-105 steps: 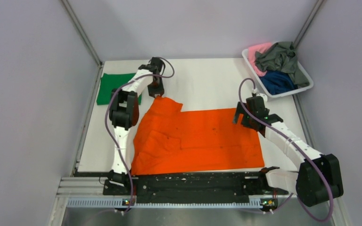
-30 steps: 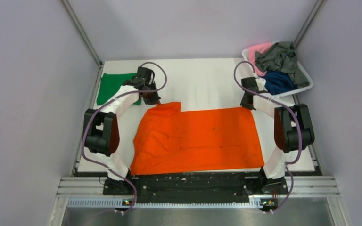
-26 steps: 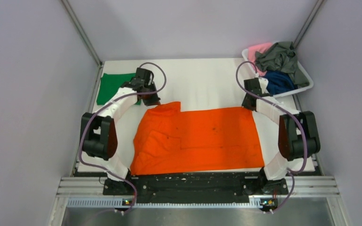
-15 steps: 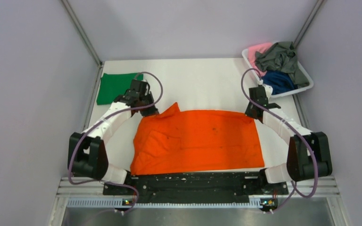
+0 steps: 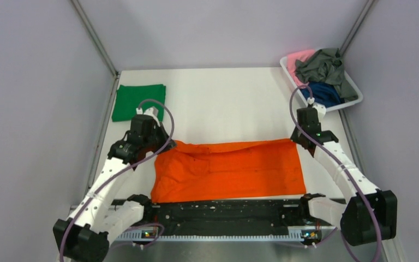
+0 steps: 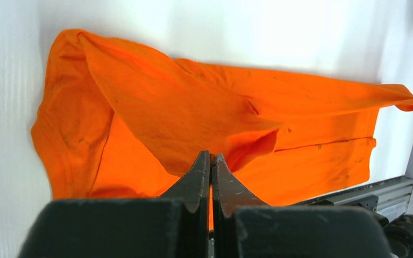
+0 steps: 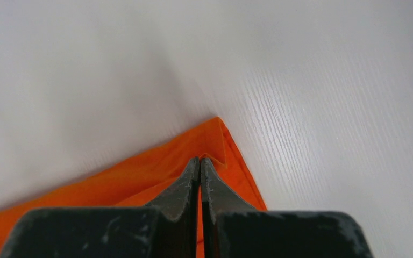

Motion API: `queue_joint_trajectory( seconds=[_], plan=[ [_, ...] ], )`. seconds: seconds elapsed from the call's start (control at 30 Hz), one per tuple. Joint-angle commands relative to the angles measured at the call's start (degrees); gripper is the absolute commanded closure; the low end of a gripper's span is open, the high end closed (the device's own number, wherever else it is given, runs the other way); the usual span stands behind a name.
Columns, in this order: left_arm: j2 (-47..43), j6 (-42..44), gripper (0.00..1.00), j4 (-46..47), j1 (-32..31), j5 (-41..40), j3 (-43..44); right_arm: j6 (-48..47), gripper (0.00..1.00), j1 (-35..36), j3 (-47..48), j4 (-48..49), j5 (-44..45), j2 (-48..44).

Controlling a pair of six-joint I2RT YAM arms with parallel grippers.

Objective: Fold and stack the t-shirts
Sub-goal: Fold the other side of the tshirt into a rectangle

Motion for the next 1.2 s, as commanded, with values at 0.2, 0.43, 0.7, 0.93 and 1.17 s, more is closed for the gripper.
queue_joint_trajectory(
  seconds=[0.2,0.43,0.7,0.93,1.17],
  plan=[
    [-12.25,-4.86,1.00,-8.72,-0.27,1.56,-6.62,-0.20,1.00,0.37,-0.59,-4.92,3.03,-5.11],
    [-16.22,-6.83,1.00,-10.10,-0.29,3.08,-10.88,0.41,1.00,0.42,-2.08,-5.17,2.75,-5.35],
    [-19.66,-9.90,0.99,-16.57,-0.19,2.83,-16.63,3.49,0.96,0.35,-5.38,-5.48,2.66,-3.52],
    [-23.80,-13.16,0.28,-19.83,-0.26,5.87,-21.54,7.98,0.26,0.35,-6.28,-8.03,5.43,-4.74],
    [-21.75,-11.29,0.01,-15.15,-0.25,6.09,-14.14,2.57,0.12,0.37,-6.36,1.68,-10.50,-7.88]
  ],
)
